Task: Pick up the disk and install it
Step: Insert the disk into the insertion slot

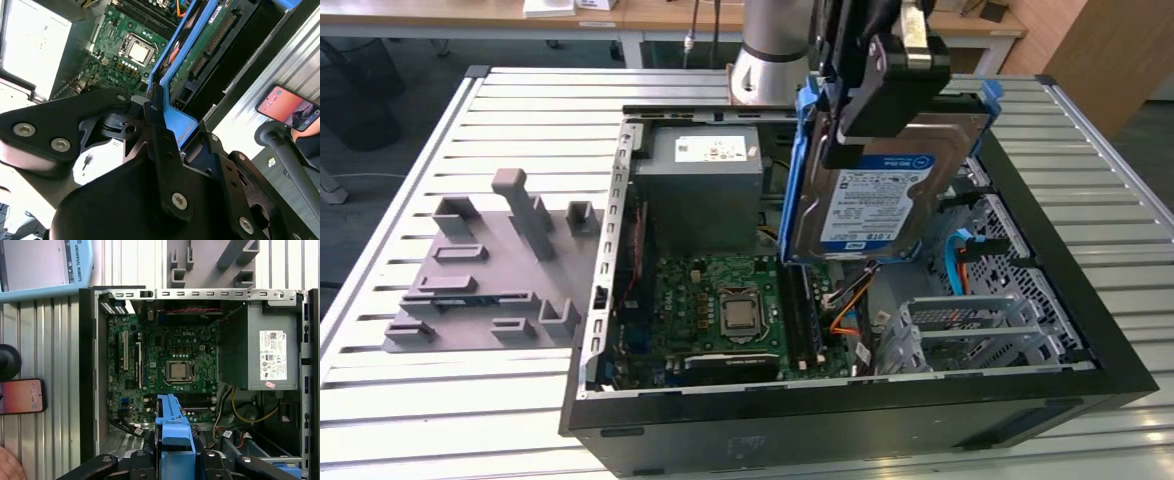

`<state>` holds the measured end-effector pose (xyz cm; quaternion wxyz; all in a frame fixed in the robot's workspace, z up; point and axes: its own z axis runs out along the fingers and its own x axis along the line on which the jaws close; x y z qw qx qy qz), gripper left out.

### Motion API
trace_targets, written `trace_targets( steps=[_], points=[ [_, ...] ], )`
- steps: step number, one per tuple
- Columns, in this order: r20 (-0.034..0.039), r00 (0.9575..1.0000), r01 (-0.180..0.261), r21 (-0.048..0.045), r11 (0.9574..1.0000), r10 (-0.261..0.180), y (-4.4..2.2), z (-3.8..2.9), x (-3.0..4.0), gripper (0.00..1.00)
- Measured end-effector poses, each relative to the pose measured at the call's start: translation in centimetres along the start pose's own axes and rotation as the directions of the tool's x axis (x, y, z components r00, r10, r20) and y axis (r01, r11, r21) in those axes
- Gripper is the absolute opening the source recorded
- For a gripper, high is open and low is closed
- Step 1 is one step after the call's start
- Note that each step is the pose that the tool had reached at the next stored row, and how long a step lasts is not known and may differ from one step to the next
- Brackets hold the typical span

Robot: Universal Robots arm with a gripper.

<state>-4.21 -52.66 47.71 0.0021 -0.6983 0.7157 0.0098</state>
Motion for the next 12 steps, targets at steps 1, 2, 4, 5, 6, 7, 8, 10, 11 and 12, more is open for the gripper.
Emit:
trace_targets(
  steps=[1, 2, 4, 5, 6, 7, 8, 10, 11, 12],
  points=[
    [0.0000, 1.0000, 0.000, 0.0000, 1.0000, 0.000, -0.03, 0.04, 0.22, 0.36],
    [0.0000, 1.0000, 0.000, 0.0000, 1.0000, 0.000, -0.06, 0.09, 0.48, 0.36],
    [0.0000, 1.0000, 0.000, 0.0000, 1.0000, 0.000, -0.09, 0.18, 0.95, 0.36],
    [-0.0001, 1.0000, 0.000, -0.0001, 1.0000, 0.000, -0.13, 0.21, 1.17, 0.36],
    [0.0000, 1.0000, 0.000, 0.0000, 1.0000, 0.000, -0.22, 0.25, 1.34, 0.36],
    [0.0000, 1.0000, 0.000, 0.0000, 1.0000, 0.000, -0.35, 0.28, 1.49, 0.36],
    [0.0000, 1.0000, 0.000, 0.0000, 1.0000, 0.000, -0.48, 0.30, 1.59, 0.36],
    [0.0001, 1.0000, 0.000, 0.0001, 1.0000, 0.000, -0.85, 0.37, 1.69, 0.36],
    [0.0000, 1.0000, 0.000, 0.0000, 1.0000, 0.000, -1.07, 0.39, 1.71, 0.36],
    [-0.0001, 1.0000, 0.000, 0.0000, 1.0000, 0.000, -1.30, 0.42, 1.73, 0.36]
  ],
)
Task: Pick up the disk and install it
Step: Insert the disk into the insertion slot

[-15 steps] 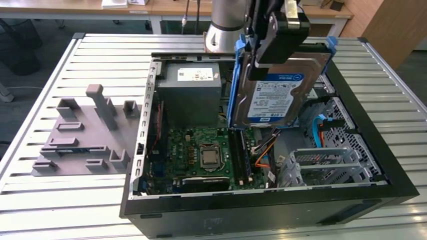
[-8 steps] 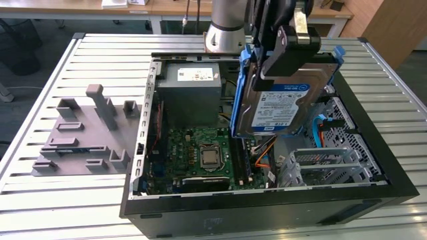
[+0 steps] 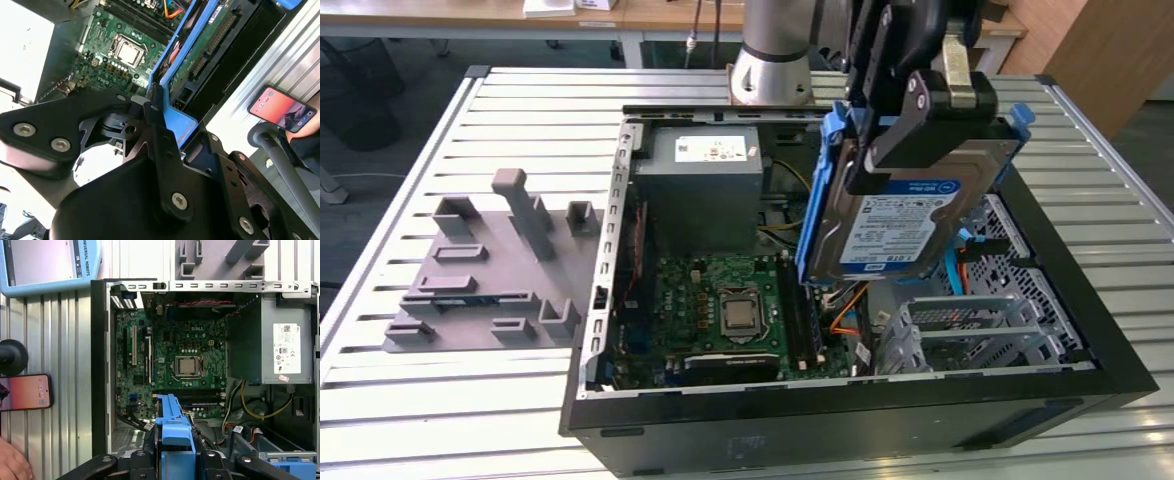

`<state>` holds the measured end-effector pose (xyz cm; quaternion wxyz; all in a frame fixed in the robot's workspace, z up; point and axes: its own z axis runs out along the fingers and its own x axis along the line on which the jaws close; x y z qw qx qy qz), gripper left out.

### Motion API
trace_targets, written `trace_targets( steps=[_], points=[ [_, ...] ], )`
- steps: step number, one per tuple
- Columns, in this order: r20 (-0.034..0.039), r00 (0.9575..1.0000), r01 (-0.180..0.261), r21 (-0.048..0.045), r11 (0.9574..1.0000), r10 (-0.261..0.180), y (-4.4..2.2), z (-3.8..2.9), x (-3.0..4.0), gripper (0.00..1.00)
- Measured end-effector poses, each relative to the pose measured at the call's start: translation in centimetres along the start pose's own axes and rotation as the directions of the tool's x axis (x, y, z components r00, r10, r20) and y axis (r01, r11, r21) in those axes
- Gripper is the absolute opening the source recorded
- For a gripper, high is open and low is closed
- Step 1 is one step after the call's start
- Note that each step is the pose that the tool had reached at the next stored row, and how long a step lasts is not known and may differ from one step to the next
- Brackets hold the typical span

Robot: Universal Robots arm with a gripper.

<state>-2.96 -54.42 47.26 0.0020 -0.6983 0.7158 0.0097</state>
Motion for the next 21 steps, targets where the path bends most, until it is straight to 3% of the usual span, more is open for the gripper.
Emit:
trace_targets(
  steps=[4, 12, 17, 21],
  points=[
    [0.0002, 1.0000, 0.000, 0.0001, 1.0000, 0.000, -0.80, 0.16, 0.08, 0.36],
    [0.0001, 1.0000, 0.000, 0.0000, 1.0000, 0.000, -1.17, 0.65, 1.10, 0.36],
    [0.0002, 1.0000, 0.000, 0.0000, 1.0000, 0.000, -2.40, 0.85, 1.54, 0.36],
    [-0.0004, 1.0000, 0.000, 0.0000, 1.0000, 0.000, -2.71, 0.95, 1.61, 0.36]
  ],
)
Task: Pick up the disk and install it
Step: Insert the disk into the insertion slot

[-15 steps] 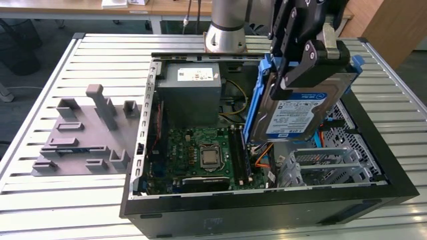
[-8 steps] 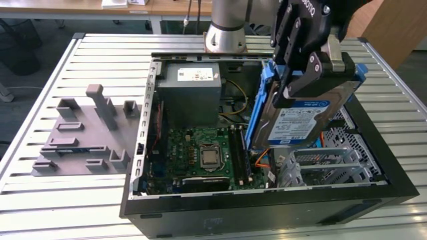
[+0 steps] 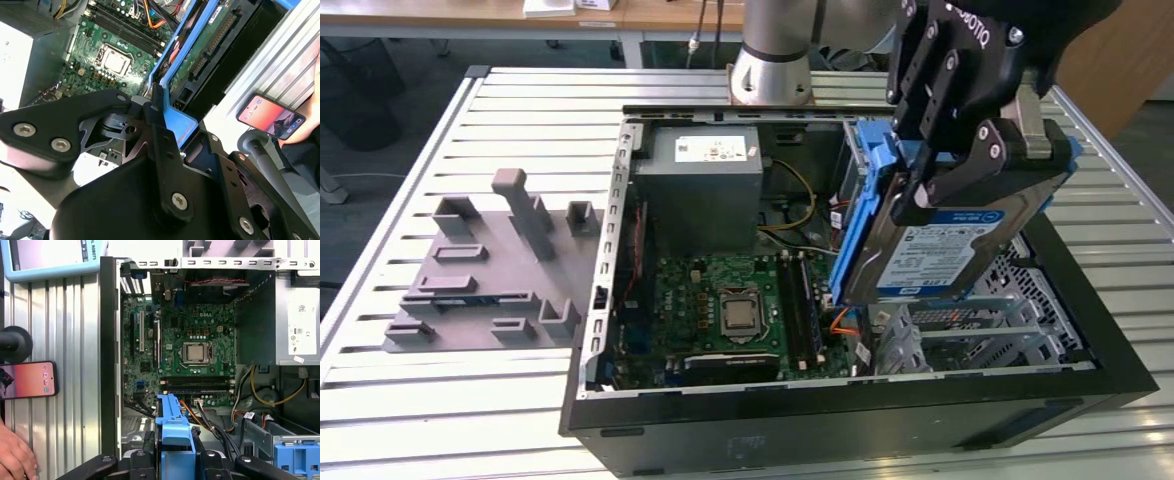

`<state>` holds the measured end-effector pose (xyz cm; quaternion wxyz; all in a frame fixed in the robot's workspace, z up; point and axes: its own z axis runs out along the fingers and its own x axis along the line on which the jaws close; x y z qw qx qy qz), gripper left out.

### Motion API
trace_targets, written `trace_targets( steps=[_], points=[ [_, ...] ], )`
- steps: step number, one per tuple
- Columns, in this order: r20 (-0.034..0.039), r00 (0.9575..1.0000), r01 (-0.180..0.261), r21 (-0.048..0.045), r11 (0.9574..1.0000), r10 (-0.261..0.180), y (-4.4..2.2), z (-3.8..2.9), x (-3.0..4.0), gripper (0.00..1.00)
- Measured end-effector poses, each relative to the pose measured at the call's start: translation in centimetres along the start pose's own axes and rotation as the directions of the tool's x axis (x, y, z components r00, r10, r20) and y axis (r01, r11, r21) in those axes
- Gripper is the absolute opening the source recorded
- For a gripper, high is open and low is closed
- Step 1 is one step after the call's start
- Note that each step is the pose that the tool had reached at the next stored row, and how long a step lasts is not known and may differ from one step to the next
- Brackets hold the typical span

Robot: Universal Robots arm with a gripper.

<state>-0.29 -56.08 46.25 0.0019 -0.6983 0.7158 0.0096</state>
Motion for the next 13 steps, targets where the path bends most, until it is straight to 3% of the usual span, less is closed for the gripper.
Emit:
trace_targets(
  steps=[13],
  points=[
    [0.0000, 1.0000, 0.000, 0.0000, 1.0000, 0.000, -0.05, 0.12, 0.20, 0.36]
  ],
)
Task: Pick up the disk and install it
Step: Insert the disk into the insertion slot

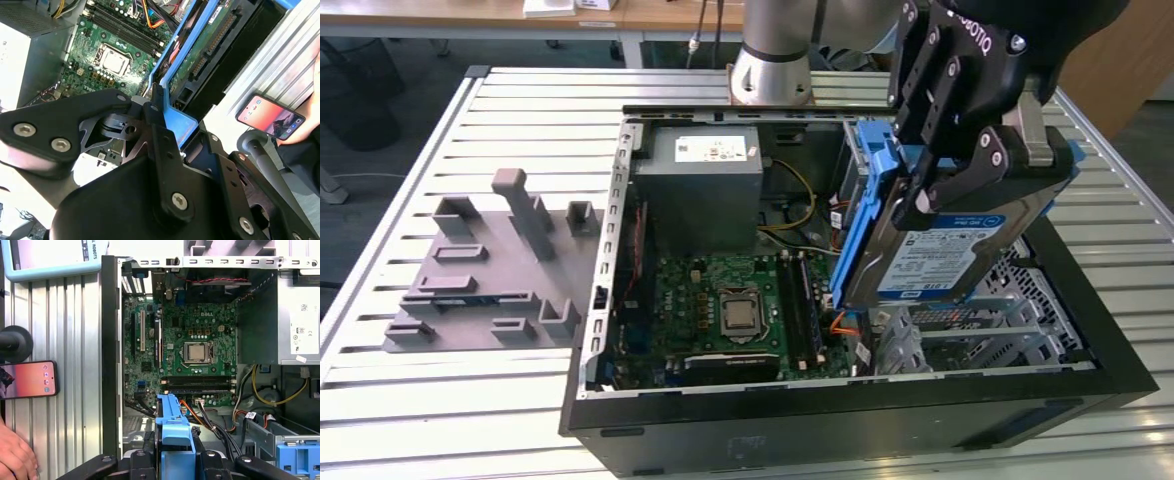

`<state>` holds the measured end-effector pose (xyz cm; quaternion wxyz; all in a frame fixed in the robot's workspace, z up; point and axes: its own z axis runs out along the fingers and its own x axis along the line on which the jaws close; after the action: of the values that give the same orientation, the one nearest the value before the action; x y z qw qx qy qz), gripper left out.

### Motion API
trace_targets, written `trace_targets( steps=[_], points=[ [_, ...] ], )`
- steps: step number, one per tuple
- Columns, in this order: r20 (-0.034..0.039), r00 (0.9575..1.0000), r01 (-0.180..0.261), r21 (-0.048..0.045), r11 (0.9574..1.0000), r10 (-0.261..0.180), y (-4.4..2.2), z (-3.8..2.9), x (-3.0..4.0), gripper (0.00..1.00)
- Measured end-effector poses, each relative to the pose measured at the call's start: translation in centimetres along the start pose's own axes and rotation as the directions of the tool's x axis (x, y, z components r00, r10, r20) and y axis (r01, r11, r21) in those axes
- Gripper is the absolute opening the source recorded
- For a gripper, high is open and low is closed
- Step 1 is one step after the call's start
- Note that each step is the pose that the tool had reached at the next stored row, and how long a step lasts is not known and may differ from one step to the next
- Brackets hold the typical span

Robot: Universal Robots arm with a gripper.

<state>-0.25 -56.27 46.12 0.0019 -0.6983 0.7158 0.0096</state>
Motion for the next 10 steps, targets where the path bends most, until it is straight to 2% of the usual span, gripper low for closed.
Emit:
trace_targets(
  steps=[5, 10],
  points=[
    [-0.0001, 1.0000, 0.000, 0.0000, 1.0000, 0.000, -0.15, 0.02, 0.00, 0.36],
    [0.0001, 1.0000, 0.000, 0.0001, 1.0000, 0.000, -1.02, 0.09, -0.02, 0.36]
  ],
)
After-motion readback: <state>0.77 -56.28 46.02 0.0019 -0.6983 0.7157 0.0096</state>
